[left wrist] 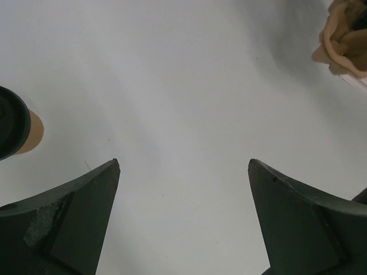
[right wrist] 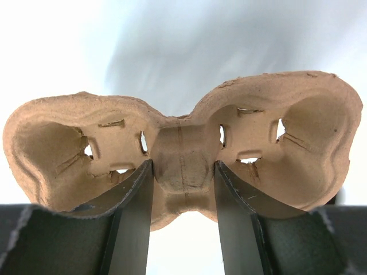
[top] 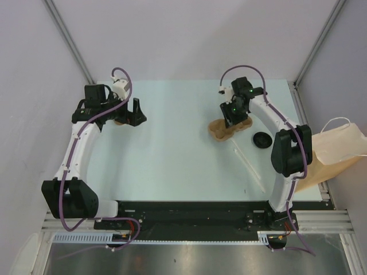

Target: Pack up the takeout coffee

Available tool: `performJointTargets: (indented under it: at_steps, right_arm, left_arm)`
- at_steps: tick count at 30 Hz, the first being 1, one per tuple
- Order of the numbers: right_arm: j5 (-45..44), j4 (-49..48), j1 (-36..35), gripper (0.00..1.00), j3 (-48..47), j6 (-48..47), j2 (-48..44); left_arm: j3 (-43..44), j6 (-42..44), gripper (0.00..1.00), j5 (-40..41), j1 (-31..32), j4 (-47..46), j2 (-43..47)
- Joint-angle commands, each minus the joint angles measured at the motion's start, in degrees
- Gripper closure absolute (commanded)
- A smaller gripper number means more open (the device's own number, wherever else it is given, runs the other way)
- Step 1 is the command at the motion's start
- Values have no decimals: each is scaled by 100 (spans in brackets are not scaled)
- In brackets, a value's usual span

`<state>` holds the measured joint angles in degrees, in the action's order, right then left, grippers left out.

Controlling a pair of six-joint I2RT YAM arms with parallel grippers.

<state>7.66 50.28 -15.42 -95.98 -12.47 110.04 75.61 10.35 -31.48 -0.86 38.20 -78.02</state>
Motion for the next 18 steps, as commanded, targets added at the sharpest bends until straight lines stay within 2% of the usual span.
performJointTargets:
  at_steps: [1,4,8,18]
  right_arm:
    - [270,-133,-732,63,299,490,-378]
    - [323,-264,-1006,62,457,867,-291]
    - [412,-493,-1296,67,397,1221,-18]
    - [-1371,-669,-1762,68,-148,2817,580]
  left_arm:
    - [-248,-138,1,-542,34,-102,270]
    - [-468,-217,2,-631,34,-198,305]
    - [-706,-358,2,-701,34,-321,322]
    - [-882,-745,2,-692,34,-603,208]
